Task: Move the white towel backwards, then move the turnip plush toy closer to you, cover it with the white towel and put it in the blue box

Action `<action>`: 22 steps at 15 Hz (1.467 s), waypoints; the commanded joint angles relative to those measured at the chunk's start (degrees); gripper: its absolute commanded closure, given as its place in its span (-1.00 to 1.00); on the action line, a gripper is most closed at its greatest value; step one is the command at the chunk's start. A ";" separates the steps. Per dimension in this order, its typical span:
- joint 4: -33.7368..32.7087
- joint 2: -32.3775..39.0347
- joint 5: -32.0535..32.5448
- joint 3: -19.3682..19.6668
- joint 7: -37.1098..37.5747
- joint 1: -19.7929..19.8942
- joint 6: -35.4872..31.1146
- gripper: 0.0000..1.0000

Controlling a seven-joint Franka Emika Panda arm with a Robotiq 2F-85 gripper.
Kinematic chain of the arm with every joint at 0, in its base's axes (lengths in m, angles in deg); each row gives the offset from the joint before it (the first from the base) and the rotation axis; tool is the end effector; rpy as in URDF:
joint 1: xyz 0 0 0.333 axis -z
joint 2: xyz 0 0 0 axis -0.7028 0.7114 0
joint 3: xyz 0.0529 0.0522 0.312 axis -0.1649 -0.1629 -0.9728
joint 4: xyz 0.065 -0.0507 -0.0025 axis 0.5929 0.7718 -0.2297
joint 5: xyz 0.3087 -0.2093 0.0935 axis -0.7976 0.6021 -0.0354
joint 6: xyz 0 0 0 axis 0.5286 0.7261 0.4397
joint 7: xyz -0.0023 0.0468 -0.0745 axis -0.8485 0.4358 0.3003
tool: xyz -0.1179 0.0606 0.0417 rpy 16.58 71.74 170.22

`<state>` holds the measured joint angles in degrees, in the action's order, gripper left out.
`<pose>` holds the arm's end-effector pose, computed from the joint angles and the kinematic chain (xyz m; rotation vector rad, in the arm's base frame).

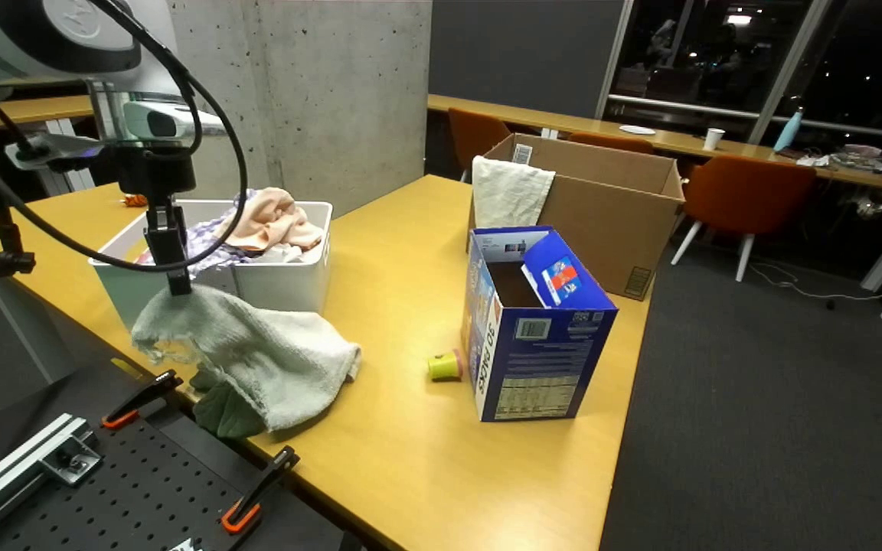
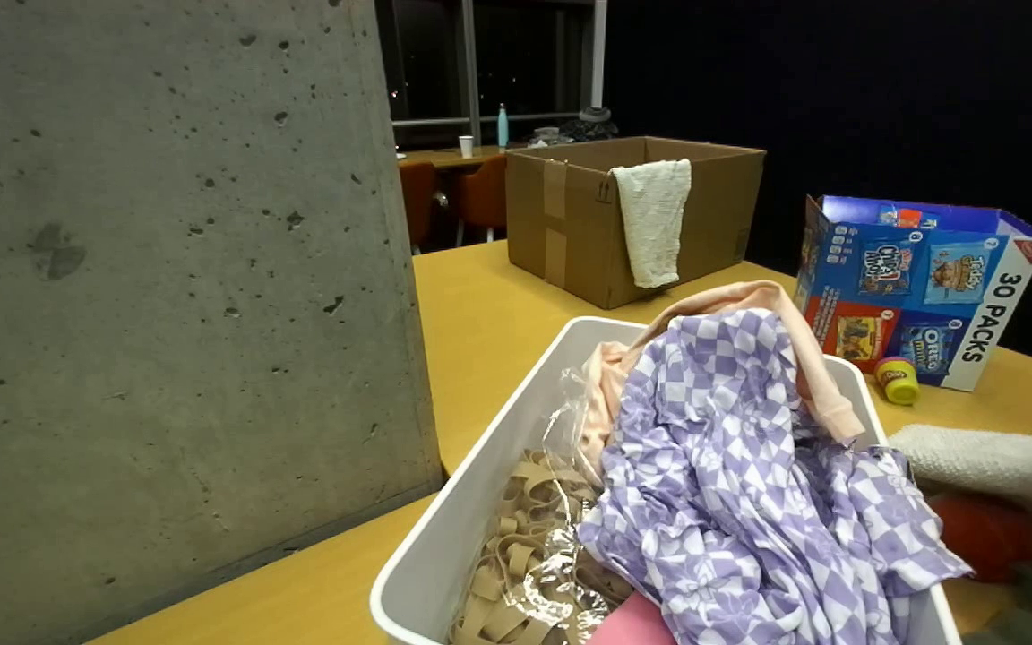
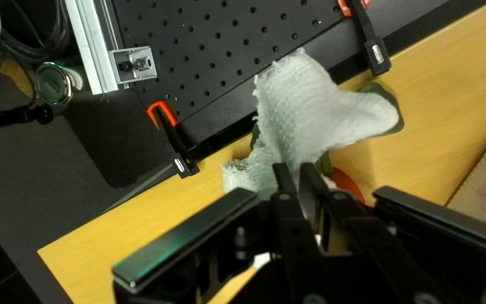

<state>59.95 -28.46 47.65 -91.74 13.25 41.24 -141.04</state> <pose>0.3855 0.0732 0.3258 2.8029 -0.7271 -0.1528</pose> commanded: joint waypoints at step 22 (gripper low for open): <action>-4.37 29.18 16.39 10.01 -5.79 2.60 -39.88 -1.00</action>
<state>57.19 -4.45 62.91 -84.49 8.71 46.49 -174.87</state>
